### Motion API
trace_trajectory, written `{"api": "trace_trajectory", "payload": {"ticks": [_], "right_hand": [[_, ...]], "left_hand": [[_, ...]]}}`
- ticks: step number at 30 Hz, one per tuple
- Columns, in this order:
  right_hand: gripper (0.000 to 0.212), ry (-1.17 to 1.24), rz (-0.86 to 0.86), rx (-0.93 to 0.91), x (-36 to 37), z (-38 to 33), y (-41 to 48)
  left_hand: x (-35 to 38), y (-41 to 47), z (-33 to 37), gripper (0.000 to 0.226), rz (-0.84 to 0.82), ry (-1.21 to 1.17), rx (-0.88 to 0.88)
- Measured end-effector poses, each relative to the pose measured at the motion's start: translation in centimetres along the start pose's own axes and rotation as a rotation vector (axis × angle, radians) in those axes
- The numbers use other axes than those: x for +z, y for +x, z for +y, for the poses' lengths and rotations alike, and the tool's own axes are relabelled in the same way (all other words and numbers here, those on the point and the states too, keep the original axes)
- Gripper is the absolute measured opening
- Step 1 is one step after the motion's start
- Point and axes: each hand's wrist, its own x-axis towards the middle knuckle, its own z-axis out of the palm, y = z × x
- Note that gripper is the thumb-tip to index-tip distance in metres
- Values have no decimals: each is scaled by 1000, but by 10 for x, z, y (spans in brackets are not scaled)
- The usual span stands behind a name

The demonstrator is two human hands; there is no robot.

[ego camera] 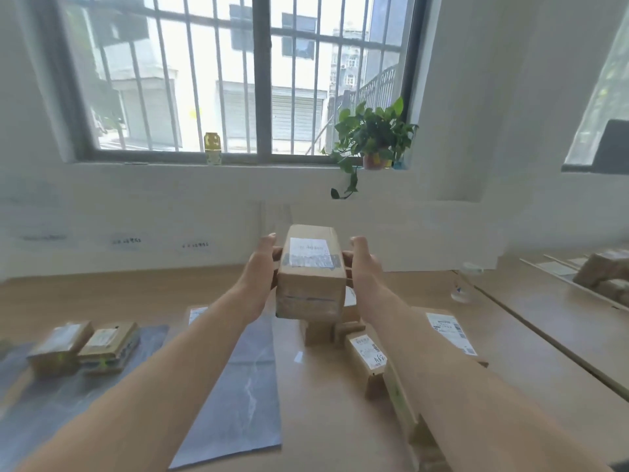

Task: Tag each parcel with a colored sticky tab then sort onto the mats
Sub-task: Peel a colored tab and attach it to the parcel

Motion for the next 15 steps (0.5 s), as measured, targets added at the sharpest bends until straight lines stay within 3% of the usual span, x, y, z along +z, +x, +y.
{"api": "trace_trajectory", "payload": {"ticks": [6,12,15], "right_hand": [[73,-12,24,-29,36,-14,-20],[78,-24,27,-44,88,-12,-43],[54,-48,-1,-1,122,1,-56]], "left_hand": [[-35,-9,20,59,-5,-13,15],[-89,-11,25,63,-7,2,11],[-127,-18,22,63,0,23,-11]]}}
